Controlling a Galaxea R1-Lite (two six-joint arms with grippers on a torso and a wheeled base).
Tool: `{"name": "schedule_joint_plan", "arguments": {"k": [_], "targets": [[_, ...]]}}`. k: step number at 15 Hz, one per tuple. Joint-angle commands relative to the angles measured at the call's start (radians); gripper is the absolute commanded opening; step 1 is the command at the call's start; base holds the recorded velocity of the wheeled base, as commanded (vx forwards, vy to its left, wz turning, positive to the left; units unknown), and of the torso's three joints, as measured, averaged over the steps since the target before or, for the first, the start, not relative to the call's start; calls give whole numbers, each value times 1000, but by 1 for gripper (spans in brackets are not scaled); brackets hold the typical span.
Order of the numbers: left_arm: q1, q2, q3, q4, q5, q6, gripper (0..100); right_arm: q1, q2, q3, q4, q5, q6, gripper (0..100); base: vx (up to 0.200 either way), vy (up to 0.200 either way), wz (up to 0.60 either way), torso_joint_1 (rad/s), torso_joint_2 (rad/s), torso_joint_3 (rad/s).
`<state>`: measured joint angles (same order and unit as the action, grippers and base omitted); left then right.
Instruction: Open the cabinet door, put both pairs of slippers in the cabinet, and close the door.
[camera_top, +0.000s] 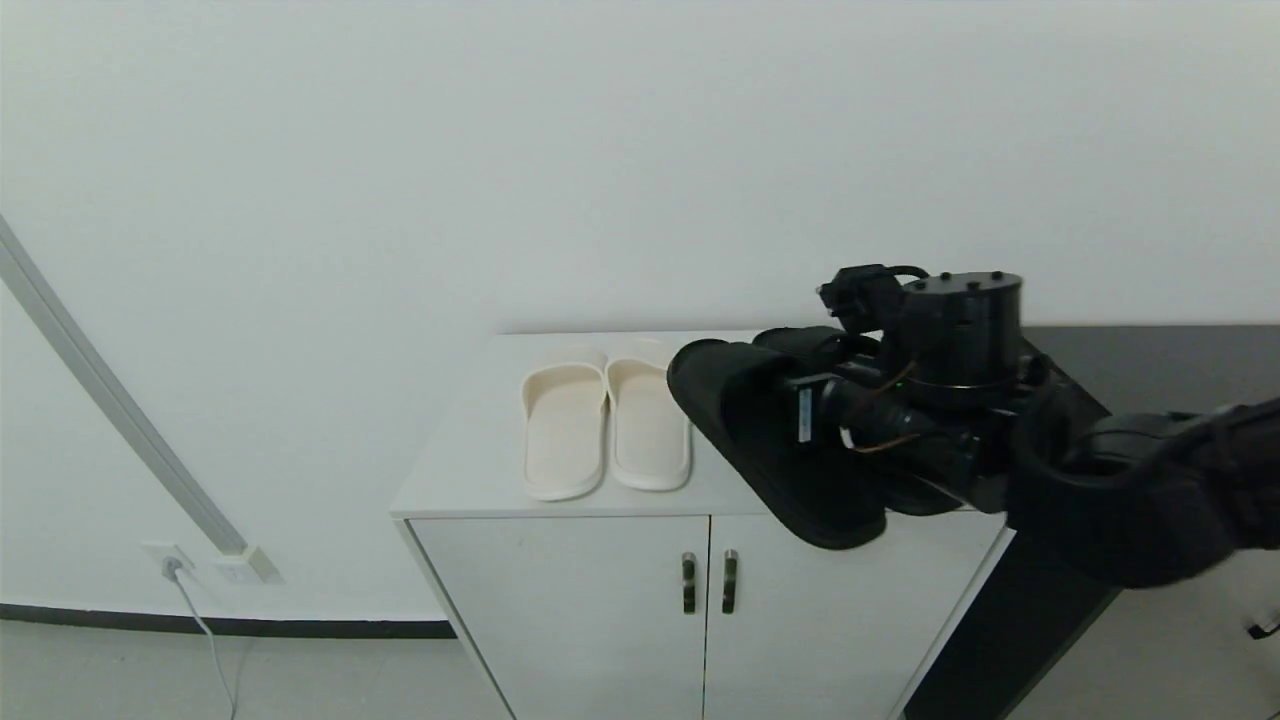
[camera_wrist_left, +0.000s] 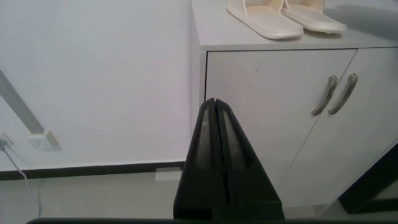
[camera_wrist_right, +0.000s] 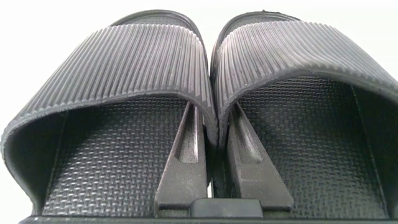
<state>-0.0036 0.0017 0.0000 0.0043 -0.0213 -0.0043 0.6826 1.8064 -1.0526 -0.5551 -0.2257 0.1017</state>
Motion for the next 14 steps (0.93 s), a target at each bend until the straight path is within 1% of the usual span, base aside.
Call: {"name": "schedule_joint_plan", "arguments": {"k": [1, 3, 4, 6, 11, 14], "targets": [[1, 1, 0, 0, 0, 0, 0, 11, -285, 243, -5, 200, -23, 0, 0, 0, 0, 0, 0, 0], [1, 1, 0, 0, 0, 0, 0, 12, -412, 381, 1, 358, -74, 0, 0, 0, 0, 0, 0, 0], [1, 1, 0, -1, 0, 0, 0, 20, -435, 393, 15, 407, -83, 0, 0, 0, 0, 0, 0, 0], [1, 1, 0, -1, -2, 1, 0, 52, -446, 391, 38, 413, -86, 0, 0, 0, 0, 0, 0, 0], [-1, 1, 0, -1, 0, 0, 0, 64, -433, 411, 37, 417, -88, 0, 0, 0, 0, 0, 0, 0], [1, 1, 0, 0, 0, 0, 0, 66, -427, 421, 37, 417, -91, 0, -200, 0, 0, 7, 1, 4]]}}
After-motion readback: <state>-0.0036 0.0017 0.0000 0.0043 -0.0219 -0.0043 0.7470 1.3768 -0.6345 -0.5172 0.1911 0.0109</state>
